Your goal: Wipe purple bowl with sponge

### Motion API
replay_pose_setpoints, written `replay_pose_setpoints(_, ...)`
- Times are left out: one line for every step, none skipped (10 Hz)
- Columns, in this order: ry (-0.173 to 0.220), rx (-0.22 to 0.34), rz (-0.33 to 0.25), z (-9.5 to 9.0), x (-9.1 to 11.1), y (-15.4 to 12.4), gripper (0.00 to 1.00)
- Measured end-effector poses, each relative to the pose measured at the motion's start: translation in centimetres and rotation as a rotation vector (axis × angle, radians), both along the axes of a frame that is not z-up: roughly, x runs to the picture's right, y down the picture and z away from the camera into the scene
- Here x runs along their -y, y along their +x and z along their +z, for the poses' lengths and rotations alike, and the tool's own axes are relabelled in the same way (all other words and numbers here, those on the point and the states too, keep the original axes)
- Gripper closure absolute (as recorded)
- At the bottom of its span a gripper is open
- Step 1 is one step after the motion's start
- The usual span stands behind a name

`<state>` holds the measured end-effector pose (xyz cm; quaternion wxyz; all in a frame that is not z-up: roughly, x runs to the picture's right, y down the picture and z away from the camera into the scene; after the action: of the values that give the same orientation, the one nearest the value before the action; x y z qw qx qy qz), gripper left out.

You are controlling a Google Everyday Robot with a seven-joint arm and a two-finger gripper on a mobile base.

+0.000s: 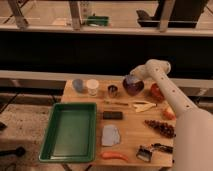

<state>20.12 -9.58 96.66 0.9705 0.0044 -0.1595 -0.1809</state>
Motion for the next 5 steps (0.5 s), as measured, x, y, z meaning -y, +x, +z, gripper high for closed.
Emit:
replay_pose_setpoints(-0.003, 0.010, 0.001, 0.0, -0.3, -0.6, 1.00)
replay_pose_setpoints(0.000, 0.027, 0.003, -0.4, -0.4, -1.6, 1.00)
replay_pose_setpoints(-0.001, 0.042, 0.005, -0.7, -0.7, -2.1, 1.00)
replay_pose_setpoints(-0.002, 0.051, 0.008, -0.9, -0.9, -2.3, 1.00)
replay_pose_setpoints(-0.001, 0.067, 0.012, -1.5, -1.3, -2.6, 1.00)
